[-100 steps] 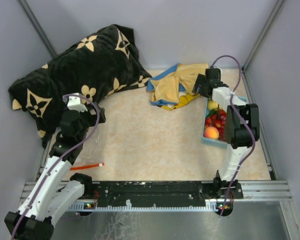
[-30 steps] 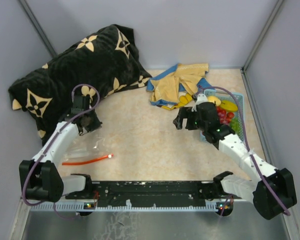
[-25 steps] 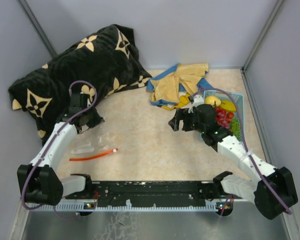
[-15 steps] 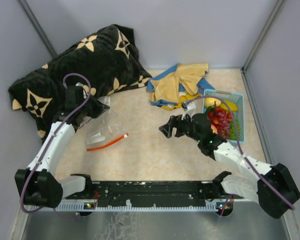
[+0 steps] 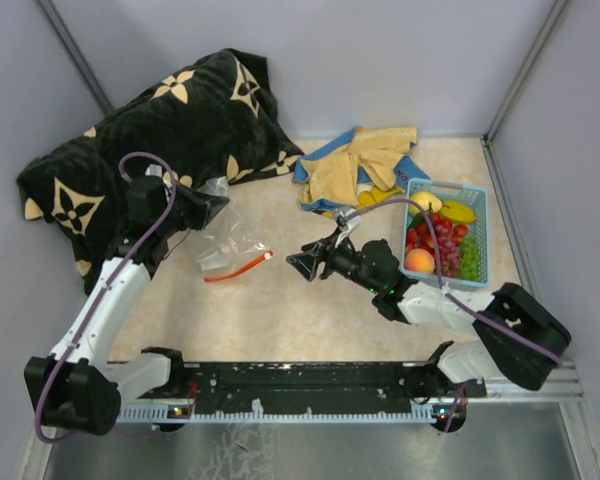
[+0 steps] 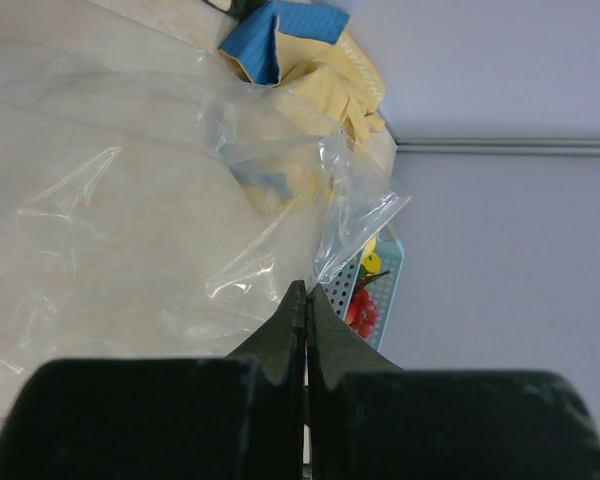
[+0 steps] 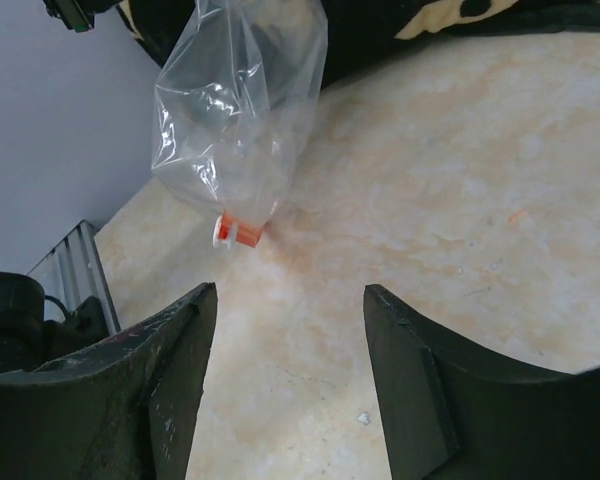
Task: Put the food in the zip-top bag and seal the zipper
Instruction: Open the zipper of the food storage bag at the center of the board.
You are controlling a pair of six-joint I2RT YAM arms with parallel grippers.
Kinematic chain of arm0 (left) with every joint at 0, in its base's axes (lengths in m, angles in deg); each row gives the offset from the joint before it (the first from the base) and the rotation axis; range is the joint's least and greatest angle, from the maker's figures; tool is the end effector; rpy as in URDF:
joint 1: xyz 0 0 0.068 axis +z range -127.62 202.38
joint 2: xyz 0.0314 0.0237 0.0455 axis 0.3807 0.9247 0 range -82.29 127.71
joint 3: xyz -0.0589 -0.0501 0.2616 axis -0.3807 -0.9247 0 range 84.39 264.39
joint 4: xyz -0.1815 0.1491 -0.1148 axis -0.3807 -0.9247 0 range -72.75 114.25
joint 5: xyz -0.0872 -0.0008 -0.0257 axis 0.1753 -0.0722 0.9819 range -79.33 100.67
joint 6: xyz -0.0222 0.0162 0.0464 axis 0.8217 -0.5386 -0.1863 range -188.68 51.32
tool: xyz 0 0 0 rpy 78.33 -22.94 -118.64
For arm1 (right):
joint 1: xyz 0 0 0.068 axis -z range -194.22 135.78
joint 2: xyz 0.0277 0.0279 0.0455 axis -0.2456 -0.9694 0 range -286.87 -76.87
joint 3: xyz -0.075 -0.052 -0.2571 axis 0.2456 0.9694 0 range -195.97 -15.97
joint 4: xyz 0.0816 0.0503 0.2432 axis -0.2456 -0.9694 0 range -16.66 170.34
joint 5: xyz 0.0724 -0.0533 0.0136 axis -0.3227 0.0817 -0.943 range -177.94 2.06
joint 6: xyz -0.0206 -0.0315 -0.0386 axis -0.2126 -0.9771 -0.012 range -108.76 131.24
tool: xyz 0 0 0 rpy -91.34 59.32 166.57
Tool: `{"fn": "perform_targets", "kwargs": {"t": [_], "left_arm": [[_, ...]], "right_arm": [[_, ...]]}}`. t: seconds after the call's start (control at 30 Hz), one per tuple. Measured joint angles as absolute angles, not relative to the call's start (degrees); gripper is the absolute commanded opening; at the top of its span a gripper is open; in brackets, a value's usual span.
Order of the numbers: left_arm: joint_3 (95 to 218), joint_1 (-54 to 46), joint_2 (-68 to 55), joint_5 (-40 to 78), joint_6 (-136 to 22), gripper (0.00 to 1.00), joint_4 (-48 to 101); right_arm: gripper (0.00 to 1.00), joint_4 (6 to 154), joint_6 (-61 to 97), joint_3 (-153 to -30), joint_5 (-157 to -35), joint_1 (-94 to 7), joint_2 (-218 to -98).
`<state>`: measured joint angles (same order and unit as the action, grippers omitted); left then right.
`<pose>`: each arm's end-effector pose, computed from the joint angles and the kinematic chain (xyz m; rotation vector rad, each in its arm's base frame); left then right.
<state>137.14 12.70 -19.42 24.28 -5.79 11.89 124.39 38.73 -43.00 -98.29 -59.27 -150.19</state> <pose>0.2467 -0.0507 0.3229 -0.7912 1.9540 -1.0334 0.1832 0.1926 0.2265 -0.4113 1.6795 1.1056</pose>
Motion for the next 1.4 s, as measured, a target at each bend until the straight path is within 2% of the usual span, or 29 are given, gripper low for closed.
{"fn": "perform_targets", "kwargs": {"t": [0.27, 0.53, 0.63, 0.83, 0.87, 0.9, 1.07, 1.4], "left_arm": [[136.88, 12.31, -21.87, 24.23, -4.15, 0.0, 13.31], [136.42, 10.74, -22.59, 24.13, -4.01, 0.0, 13.74], [136.29, 10.12, -22.57, 23.97, -3.99, 0.0, 13.81], [136.27, 8.97, -22.46, 23.54, -4.23, 0.0, 13.96], [136.27, 8.97, -22.41, 23.4, -4.36, 0.0, 13.96], [136.27, 8.97, -22.41, 23.19, -4.58, 0.04, 13.96], [136.27, 8.88, -22.41, 21.79, -8.21, 0.38, 13.77], [141.8, 7.2, -21.39, 18.36, -29.26, 0.63, 5.09]], "right_arm": [[0.6, 138.77, 38.86, -43.22, -98.18, -62.95, -159.93], [0.57, 143.47, 38.88, -46.71, -98.36, -64.35, -164.89], [0.46, 144.83, 38.75, -47.28, -98.12, -64.37, -165.4], [0.02, 145.5, 38.25, -47.28, -96.81, -64.39, -166.16], [0.0, 145.46, 38.25, -47.28, -96.67, -64.41, -166.18], [0.0, 145.46, 38.25, -47.28, -96.59, -64.43, -166.21], [0.0, 144.83, 38.33, -47.28, -96.28, -64.45, -165.99], [0.0, 130.36, 41.55, -49.47, -98.84, -61.11, -158.67]]}}
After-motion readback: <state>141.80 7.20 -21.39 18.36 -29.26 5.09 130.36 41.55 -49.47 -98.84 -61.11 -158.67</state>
